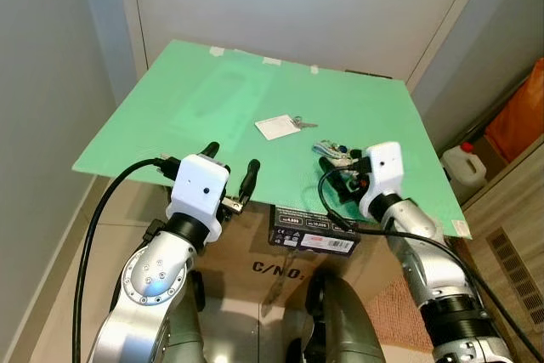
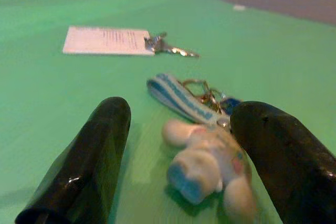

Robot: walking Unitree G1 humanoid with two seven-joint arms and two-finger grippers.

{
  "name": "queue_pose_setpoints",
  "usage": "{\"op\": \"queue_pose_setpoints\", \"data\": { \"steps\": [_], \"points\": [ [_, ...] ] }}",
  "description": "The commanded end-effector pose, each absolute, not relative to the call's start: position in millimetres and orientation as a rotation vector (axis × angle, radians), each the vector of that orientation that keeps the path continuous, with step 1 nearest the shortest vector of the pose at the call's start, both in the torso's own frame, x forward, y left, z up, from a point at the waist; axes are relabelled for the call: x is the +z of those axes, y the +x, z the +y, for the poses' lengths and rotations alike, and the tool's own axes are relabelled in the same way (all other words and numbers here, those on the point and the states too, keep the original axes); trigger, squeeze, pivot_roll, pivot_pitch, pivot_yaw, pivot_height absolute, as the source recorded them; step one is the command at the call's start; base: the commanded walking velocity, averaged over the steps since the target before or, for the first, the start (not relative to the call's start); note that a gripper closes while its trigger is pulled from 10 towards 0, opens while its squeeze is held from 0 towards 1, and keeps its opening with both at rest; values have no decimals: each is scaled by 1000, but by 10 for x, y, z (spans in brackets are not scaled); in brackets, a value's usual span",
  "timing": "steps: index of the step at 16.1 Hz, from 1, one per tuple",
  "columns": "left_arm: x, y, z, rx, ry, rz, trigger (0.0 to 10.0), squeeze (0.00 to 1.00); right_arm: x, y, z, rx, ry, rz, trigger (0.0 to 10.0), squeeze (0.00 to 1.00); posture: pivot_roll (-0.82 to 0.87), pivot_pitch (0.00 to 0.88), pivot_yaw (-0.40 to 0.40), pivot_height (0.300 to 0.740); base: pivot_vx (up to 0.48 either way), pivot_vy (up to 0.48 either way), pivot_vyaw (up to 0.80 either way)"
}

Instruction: Hang keys on a hook

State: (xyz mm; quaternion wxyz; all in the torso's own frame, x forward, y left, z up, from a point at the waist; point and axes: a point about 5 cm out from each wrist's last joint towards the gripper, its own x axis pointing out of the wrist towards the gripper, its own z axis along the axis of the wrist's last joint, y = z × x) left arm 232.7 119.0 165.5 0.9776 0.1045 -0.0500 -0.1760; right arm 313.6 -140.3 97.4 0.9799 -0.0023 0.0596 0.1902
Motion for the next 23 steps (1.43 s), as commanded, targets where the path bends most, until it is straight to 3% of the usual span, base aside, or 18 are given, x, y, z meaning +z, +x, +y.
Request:
{"op": "queue_pose_setpoints", "data": {
  "steps": [1, 6, 7, 19, 23],
  "points": [
    [1650, 2313, 1139, -372, 205, -98, 10000, 0, 1009, 3187, -1430, 362, -21, 108, 10000, 0, 180, 15, -147, 549, 0, 0, 0],
    [1649, 2318, 1142, -374, 204, -97, 10000, 0, 888, 3207, -1468, 325, -5, 168, 10000, 0, 177, 16, -144, 549, 0, 0, 0],
    [1649, 2322, 1139, -376, 204, -97, 10000, 0, 878, 3208, -1464, 325, 7, 172, 0, 0, 176, 15, -143, 549, 0, 0, 0],
    [1640, 2409, 1167, -378, 221, -97, 10000, 0, 975, 3186, -1358, 355, 38, 131, 0, 0, 168, 0, -134, 549, 0, 0, 0],
    [1547, 2582, 1307, -243, 195, -14, 10000, 0, 1318, 3262, -1322, 344, 44, -17, 0, 0, 155, 0, -122, 549, 0, 0, 0]
  ]
}}
